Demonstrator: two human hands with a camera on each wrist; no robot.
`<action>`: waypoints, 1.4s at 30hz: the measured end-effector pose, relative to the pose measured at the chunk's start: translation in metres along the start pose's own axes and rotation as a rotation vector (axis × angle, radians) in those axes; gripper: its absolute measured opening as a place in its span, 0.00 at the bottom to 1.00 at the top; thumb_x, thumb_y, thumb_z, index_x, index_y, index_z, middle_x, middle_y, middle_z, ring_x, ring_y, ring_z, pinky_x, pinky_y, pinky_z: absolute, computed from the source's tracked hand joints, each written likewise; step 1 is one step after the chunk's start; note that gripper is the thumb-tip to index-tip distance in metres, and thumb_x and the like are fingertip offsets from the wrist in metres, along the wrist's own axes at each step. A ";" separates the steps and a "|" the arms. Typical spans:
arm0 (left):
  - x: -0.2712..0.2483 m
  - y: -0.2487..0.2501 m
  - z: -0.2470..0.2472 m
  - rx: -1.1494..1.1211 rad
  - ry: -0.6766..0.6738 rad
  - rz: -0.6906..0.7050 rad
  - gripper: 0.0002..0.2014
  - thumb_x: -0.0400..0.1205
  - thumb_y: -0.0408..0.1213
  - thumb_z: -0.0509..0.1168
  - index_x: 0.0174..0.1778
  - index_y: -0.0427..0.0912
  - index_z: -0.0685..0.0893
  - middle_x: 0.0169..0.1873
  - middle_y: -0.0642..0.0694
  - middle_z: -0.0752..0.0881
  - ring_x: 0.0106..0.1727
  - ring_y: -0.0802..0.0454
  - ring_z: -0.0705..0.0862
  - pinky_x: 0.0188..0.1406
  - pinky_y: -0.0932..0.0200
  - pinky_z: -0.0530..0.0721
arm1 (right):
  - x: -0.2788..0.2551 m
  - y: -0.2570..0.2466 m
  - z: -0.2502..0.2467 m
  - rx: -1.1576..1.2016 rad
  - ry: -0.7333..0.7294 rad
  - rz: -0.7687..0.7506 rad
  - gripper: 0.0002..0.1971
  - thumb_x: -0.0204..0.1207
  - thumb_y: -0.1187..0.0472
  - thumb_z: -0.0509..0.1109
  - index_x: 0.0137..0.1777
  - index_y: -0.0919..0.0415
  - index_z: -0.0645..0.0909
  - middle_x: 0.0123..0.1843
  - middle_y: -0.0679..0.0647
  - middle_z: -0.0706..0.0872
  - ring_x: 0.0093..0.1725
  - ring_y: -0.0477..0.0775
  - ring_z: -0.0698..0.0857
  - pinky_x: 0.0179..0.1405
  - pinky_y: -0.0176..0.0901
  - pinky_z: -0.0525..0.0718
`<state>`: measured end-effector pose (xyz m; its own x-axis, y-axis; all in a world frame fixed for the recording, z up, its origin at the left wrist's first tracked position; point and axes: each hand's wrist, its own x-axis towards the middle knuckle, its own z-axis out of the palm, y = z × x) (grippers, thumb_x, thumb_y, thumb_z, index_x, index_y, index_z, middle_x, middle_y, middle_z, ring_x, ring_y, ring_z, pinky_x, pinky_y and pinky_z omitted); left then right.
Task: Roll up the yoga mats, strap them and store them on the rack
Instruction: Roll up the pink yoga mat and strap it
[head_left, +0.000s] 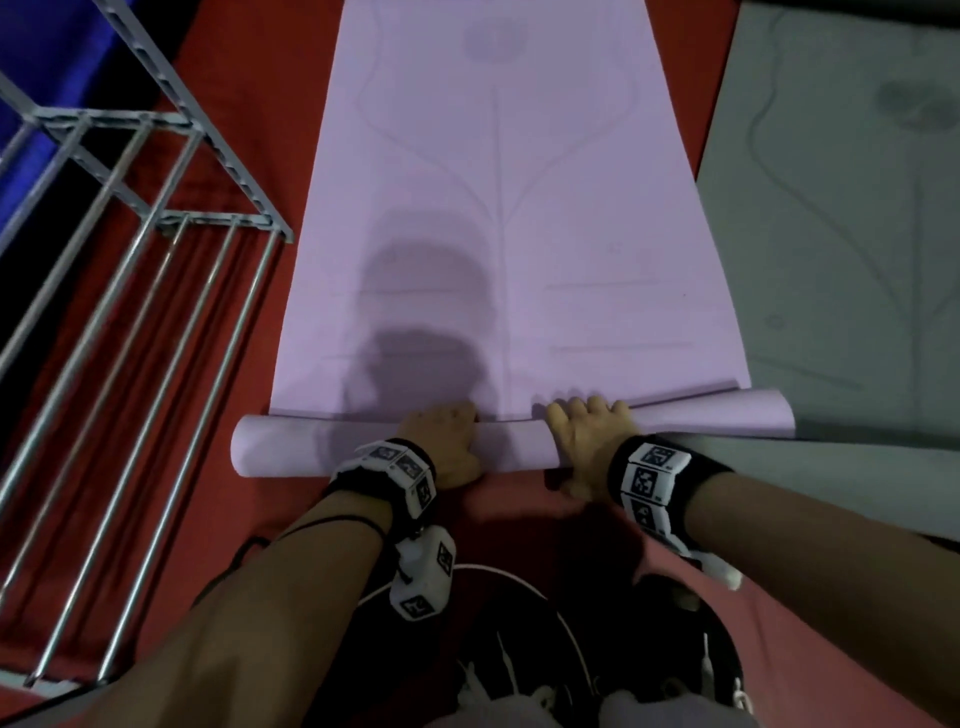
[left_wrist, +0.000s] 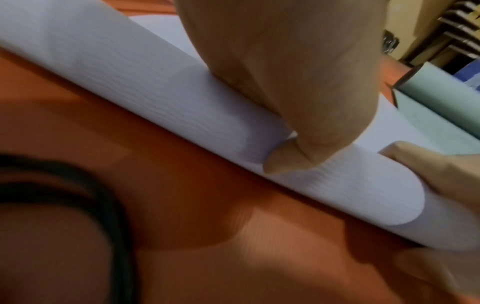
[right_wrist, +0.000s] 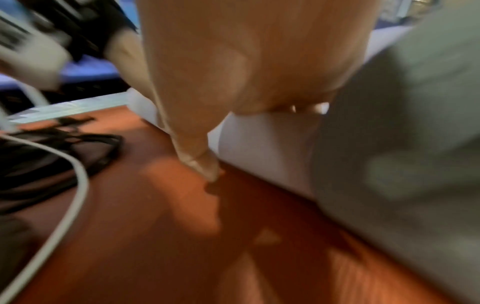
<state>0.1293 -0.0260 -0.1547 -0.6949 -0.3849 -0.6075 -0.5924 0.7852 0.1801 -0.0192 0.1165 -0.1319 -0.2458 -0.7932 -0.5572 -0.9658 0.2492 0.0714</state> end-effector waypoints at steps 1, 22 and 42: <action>-0.001 0.000 0.004 0.004 0.036 0.004 0.26 0.74 0.47 0.65 0.67 0.45 0.69 0.68 0.43 0.74 0.68 0.43 0.74 0.65 0.48 0.70 | 0.002 -0.002 0.003 0.018 0.006 0.019 0.47 0.71 0.40 0.73 0.82 0.57 0.53 0.78 0.58 0.67 0.74 0.63 0.70 0.69 0.58 0.68; -0.018 0.015 0.004 0.168 0.241 -0.081 0.27 0.69 0.40 0.67 0.66 0.43 0.75 0.61 0.42 0.82 0.60 0.40 0.79 0.58 0.52 0.73 | 0.017 0.018 -0.008 0.238 -0.040 0.011 0.35 0.69 0.43 0.74 0.70 0.57 0.63 0.67 0.57 0.78 0.65 0.65 0.80 0.61 0.54 0.75; -0.028 -0.003 0.016 0.182 0.433 0.039 0.34 0.57 0.47 0.63 0.61 0.37 0.81 0.51 0.37 0.83 0.49 0.36 0.81 0.53 0.45 0.77 | 0.031 0.029 -0.020 0.246 -0.151 0.014 0.40 0.62 0.49 0.80 0.75 0.50 0.68 0.63 0.55 0.84 0.60 0.61 0.83 0.46 0.42 0.75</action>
<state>0.1572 -0.0097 -0.1504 -0.8443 -0.4901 -0.2169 -0.5084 0.8605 0.0344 -0.0567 0.0884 -0.1309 -0.2263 -0.7018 -0.6754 -0.9088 0.4017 -0.1128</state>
